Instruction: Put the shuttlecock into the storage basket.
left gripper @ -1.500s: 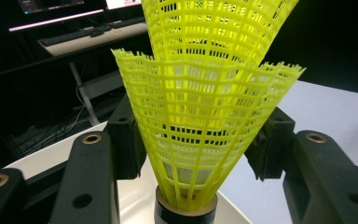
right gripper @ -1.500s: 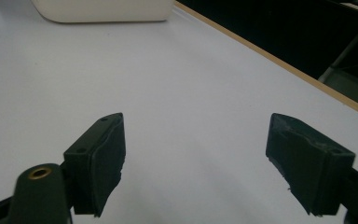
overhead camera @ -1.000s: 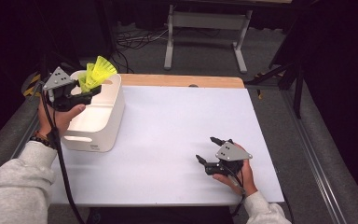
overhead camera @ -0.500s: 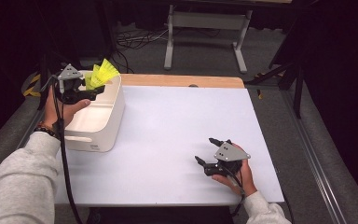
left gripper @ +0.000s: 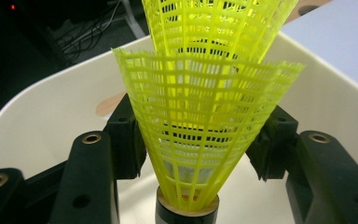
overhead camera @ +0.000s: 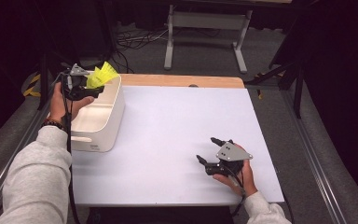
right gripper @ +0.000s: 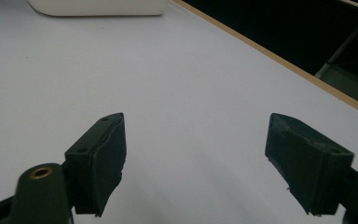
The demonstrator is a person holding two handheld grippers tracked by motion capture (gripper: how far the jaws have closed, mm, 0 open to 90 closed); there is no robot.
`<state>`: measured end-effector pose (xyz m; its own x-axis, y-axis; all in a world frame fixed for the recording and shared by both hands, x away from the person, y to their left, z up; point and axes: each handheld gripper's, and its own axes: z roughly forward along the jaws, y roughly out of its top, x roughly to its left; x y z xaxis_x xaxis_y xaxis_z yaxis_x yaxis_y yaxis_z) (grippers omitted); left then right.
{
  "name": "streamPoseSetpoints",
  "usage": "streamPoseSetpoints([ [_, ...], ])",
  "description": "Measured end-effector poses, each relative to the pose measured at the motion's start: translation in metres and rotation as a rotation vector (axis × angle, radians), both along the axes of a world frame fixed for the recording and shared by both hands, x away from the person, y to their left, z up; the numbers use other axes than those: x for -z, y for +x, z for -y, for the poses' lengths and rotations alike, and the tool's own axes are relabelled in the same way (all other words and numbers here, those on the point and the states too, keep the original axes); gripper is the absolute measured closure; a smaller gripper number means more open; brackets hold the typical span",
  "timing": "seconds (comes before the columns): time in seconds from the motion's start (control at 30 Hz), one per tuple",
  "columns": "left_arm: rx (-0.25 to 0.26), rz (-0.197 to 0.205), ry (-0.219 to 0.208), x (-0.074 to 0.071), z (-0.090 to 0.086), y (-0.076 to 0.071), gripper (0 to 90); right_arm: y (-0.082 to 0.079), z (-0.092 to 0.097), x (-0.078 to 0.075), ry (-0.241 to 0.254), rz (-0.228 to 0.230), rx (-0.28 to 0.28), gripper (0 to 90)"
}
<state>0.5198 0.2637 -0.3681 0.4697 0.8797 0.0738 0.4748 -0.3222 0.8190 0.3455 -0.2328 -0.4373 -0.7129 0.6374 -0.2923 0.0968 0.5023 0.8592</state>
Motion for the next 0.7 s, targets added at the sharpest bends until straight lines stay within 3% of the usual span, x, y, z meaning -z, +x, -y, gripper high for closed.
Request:
streamPoseSetpoints([
  [0.2,-0.004,-0.037,0.04,0.002,0.005,0.002,44.7,0.0,-0.001,0.0,-0.008,-0.004,-0.004,21.2],
  [0.27,0.002,-0.033,0.049,0.003,0.005,0.003,45.0,-0.001,-0.001,0.0,-0.01,0.005,0.002,22.1],
  [0.37,0.003,-0.066,0.067,0.005,0.006,0.004,44.4,0.0,0.001,-0.001,0.004,0.008,0.011,22.2],
  [0.5,-0.021,-0.079,0.103,0.007,0.007,0.006,41.7,0.001,0.0,0.0,-0.002,-0.004,0.012,22.2],
  [0.57,-0.006,-0.102,0.097,0.008,0.01,0.006,39.0,0.0,-0.001,0.001,-0.004,-0.004,0.006,22.2],
  [0.7,-0.007,-0.11,0.116,0.009,0.012,0.007,35.8,0.001,-0.001,0.001,-0.006,-0.008,0.003,22.2],
])
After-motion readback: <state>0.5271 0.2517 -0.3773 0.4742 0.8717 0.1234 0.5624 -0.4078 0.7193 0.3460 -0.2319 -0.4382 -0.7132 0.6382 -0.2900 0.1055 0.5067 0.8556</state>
